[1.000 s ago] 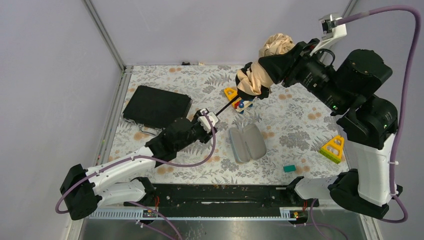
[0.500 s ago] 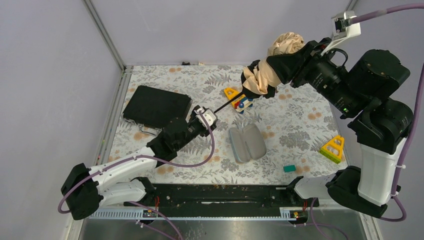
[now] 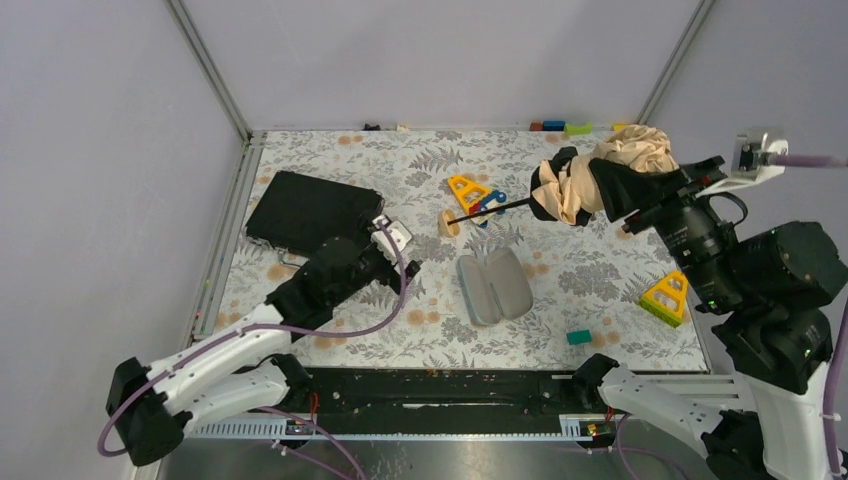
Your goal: Open the umbrella
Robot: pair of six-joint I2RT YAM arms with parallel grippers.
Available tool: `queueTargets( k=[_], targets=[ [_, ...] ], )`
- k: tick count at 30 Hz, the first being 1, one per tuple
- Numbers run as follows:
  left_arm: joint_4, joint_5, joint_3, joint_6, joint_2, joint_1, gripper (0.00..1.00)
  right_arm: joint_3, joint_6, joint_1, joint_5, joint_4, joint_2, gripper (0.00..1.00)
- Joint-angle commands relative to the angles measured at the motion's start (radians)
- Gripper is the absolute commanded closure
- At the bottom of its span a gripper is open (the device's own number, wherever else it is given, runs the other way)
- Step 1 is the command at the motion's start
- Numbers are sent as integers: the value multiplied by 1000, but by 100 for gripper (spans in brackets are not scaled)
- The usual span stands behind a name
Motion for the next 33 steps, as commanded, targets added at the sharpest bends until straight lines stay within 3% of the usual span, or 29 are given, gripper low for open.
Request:
queueTargets(
  k=[1,8,14,17,21,23,26,29,33],
  targets=[
    [1,123,25,-64,-125,-7,1,-165,18,-6,62,268,-35,100],
    [49,223,50,-169,-166,-8,1,-240,109,-6,-114,254,10,100],
    [42,276,80,-180,-78,-41,1,-269,165,-5,-219,279,62,100],
    [-4,225,88,-116,-25,-66,1,-270,173,-5,-234,298,77,100],
    [-20,42,96,-73,47,-80,2,-218,167,-5,-280,288,103,100],
    [-53,16,103,-61,81,-79,9,-189,162,-5,-294,286,110,100],
    [-74,32,99,-23,103,-81,32,-115,140,-5,-292,257,123,100],
    [-61,-55,83,12,112,-81,53,-20,120,-6,-296,212,138,100],
    [-58,-66,67,49,135,-81,62,90,99,-5,-301,165,145,100]
  ],
)
